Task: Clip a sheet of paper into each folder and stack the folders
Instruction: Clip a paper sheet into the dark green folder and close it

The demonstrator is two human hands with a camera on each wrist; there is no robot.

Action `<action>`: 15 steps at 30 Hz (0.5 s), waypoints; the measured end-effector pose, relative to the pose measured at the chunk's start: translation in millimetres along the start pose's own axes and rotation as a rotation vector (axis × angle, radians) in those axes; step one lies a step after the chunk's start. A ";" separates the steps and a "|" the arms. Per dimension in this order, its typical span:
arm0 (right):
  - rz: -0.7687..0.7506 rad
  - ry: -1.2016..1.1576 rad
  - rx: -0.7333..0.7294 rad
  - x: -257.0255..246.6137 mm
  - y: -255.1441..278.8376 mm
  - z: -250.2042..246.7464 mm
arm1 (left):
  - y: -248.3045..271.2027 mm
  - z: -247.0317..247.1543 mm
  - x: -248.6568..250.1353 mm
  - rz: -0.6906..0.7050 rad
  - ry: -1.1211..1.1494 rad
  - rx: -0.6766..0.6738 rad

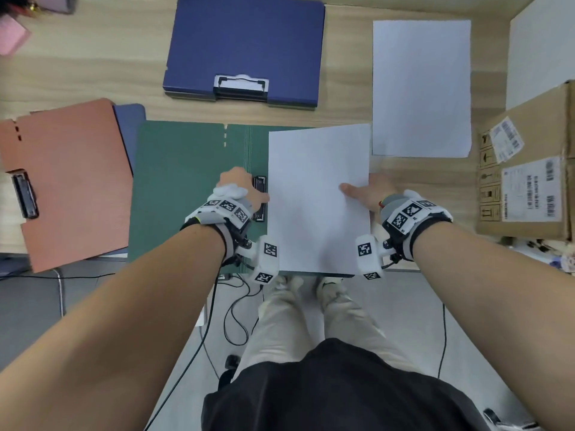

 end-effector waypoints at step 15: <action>0.103 -0.041 -0.023 -3.4 -7.3 5.8 | -18.6 8.1 -24.6 -0.003 0.388 -0.100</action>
Point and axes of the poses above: each hand's wrist, its own y-axis away from the middle knuckle, its own z-axis out of the palm, x = y × z, the point moved 6 cm from there along -y, towards the middle knuckle, and after that the axes turned 12 degrees about -z, right-handed, at the moved point
